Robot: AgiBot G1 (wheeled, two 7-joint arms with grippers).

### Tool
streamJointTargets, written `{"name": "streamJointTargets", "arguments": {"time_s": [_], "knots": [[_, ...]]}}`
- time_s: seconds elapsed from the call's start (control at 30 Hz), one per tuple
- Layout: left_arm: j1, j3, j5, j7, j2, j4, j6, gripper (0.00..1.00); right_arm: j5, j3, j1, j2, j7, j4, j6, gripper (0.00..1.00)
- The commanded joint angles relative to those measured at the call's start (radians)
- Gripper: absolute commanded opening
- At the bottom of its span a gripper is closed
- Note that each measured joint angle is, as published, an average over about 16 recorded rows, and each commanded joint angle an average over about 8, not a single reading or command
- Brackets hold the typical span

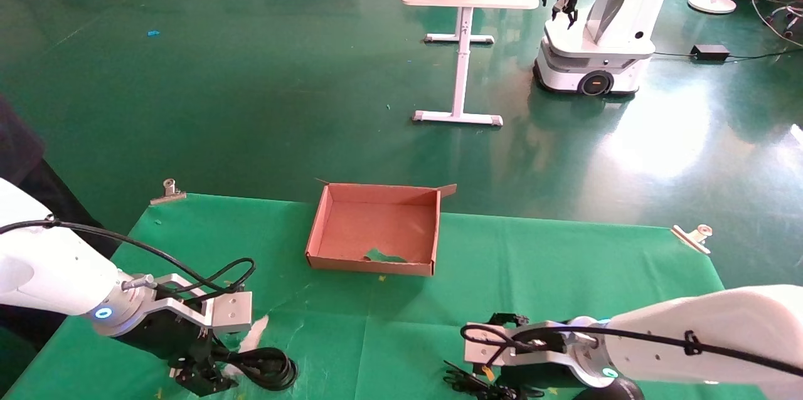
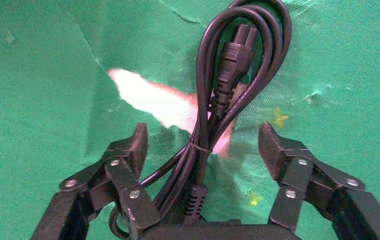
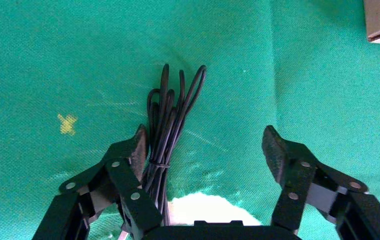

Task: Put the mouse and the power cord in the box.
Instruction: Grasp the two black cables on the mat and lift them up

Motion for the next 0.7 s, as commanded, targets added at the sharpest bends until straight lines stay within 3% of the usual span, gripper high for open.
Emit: {"name": "streamJointTargets", "arguments": {"time_s": [0.03,0.7], "knots": [[0.000,0.000,0.000,0.000,0.000,0.000,0.000,0.00,0.001,0.000,-0.001,0.001,0.000,0.001,0.000,0.00],[0.001,0.000,0.000,-0.001,-0.001,-0.002,0.001,0.00,0.003,0.002,-0.003,0.002,0.001,0.005,-0.001,0.00]]}}
